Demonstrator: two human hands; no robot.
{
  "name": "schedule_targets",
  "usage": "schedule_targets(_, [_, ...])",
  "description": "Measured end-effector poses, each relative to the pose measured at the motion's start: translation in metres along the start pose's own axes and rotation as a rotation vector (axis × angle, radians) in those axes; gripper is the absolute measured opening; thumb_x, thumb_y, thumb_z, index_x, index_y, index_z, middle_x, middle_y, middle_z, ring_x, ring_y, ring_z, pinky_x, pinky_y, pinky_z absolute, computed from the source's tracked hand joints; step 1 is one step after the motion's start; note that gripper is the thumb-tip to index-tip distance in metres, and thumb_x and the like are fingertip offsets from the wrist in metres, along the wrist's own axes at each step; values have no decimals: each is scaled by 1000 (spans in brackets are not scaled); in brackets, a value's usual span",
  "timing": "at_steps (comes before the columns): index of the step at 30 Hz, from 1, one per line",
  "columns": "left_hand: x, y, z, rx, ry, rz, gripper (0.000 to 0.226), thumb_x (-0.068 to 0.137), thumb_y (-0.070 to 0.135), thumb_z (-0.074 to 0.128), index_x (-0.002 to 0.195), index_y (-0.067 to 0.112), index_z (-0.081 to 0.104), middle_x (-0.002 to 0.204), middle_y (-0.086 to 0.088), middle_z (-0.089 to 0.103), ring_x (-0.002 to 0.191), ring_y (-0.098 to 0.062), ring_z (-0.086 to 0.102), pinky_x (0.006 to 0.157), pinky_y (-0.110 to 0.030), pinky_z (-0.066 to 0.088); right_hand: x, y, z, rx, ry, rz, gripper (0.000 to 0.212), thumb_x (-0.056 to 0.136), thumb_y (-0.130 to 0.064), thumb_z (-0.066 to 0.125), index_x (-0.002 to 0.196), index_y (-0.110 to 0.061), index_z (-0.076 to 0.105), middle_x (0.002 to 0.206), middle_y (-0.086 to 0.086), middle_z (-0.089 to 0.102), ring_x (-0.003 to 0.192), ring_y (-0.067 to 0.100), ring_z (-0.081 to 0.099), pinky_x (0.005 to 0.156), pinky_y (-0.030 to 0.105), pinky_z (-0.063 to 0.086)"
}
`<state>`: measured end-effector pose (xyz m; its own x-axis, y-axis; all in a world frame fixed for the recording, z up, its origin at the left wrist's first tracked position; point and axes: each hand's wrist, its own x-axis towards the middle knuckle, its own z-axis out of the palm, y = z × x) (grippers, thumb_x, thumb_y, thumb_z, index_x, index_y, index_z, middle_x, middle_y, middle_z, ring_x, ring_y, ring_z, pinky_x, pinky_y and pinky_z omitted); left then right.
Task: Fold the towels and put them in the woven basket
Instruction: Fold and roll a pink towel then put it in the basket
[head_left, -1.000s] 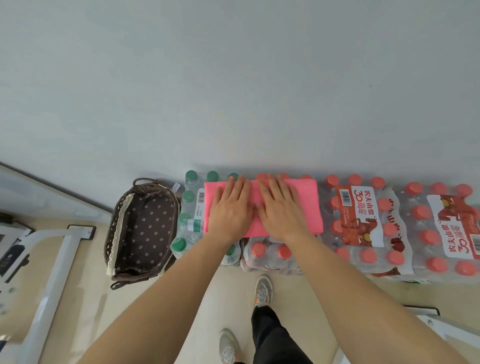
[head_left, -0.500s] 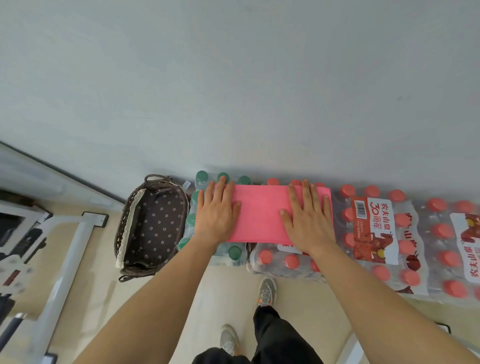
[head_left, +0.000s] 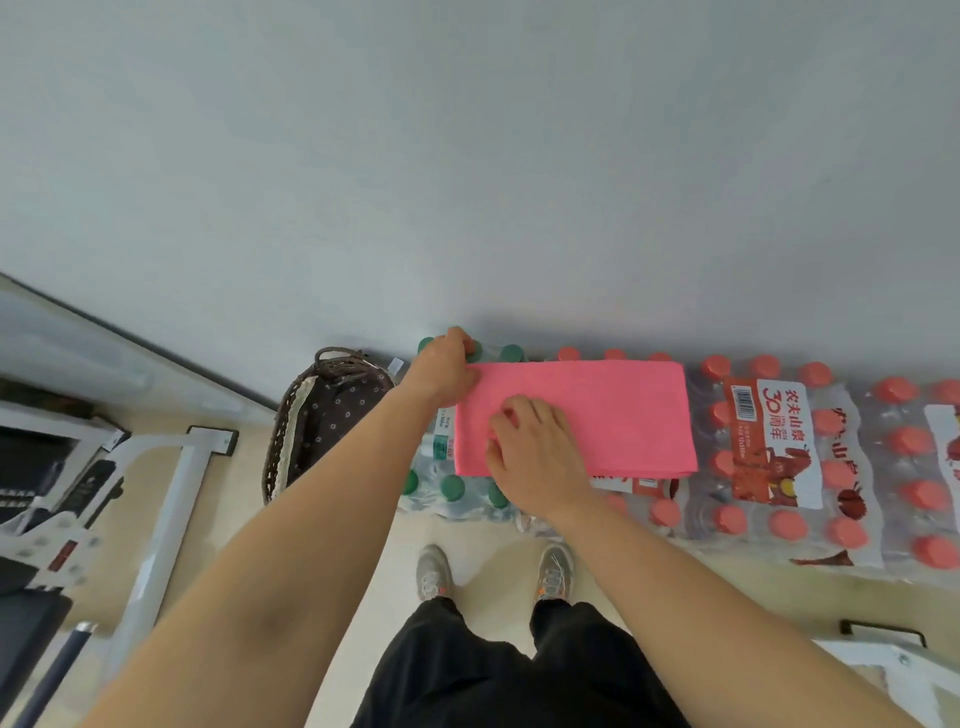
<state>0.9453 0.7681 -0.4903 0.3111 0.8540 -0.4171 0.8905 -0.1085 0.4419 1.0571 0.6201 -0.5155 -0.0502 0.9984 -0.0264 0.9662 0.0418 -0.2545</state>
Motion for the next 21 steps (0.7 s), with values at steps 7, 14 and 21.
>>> schedule_targets(7, [4,-14,-19,-151,-54,101,20,85,12,69,103,19,62,82,7,57,77,-14,58,61,-21,45,10,-57,6,-12,-28,375,50,81,-60,53,100,-14,59,100,6,56,91,25,52,71,39,43])
schedule_targets(14, [13,-22,-33,-314,-193,111,33,81,12,75,111,16,64,93,3,66,83,-15,66,74,-27,57,29,-99,8,-40,2,683,66,64,-60,70,99,-7,55,92,10,56,83,27,52,60,35,35])
schedule_targets(21, [20,-26,-58,-489,-386,56,29,79,3,79,105,1,68,85,-16,68,57,-14,68,55,-22,57,35,-118,8,-79,24,807,45,70,-27,73,106,-8,55,94,10,60,81,29,57,62,37,41])
